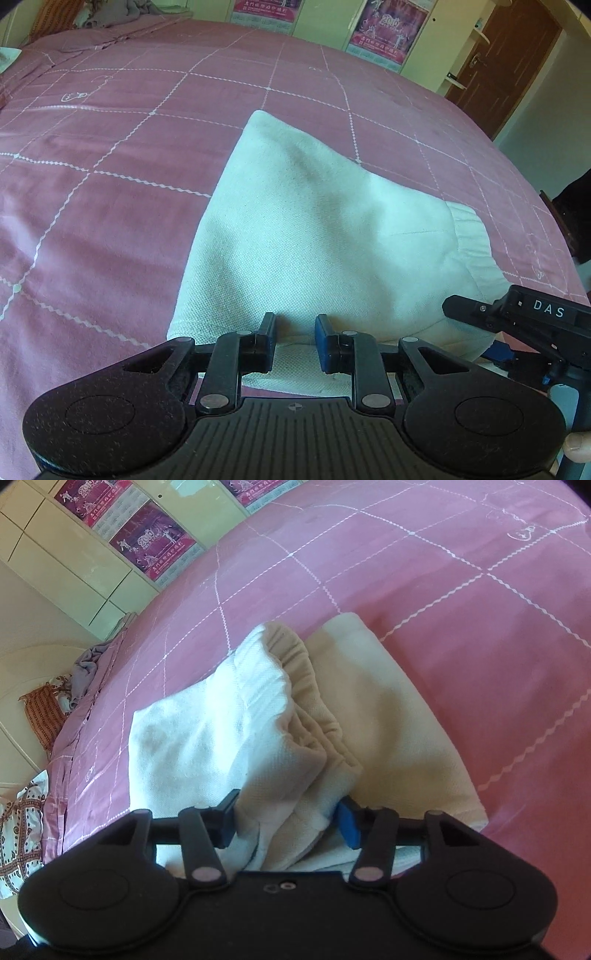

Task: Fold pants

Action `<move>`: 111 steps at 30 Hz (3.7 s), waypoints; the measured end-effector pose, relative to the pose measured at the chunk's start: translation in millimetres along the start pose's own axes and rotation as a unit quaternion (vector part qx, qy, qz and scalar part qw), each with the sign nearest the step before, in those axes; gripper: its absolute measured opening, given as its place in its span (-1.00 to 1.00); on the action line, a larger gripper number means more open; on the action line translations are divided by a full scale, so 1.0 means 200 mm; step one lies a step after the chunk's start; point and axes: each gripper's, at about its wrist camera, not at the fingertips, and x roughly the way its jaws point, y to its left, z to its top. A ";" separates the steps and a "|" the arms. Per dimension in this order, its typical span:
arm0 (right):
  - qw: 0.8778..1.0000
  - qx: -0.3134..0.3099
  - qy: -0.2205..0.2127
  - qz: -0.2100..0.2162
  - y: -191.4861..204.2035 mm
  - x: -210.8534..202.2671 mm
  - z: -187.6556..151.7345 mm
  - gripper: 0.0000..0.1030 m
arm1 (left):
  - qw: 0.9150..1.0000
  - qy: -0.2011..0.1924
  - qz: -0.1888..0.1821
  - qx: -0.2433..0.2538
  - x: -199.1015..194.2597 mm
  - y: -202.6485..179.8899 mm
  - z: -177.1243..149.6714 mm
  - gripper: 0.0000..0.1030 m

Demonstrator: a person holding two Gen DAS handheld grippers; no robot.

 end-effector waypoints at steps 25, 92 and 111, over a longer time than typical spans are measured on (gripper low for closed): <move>0.995 -0.088 -0.037 -0.029 -0.12 -0.16 -0.03 -0.32 | 1.000 -0.004 0.011 0.017 0.01 0.03 -0.01 -0.42; 0.952 -0.273 -0.067 -0.124 0.00 -0.15 -0.12 -0.66 | 0.993 -0.027 0.061 0.100 -0.04 -0.16 -0.11 -0.33; 0.958 -0.241 -0.052 -0.145 0.02 -0.21 -0.16 -0.56 | 0.993 -0.008 0.063 0.100 -0.04 -0.13 -0.12 -0.30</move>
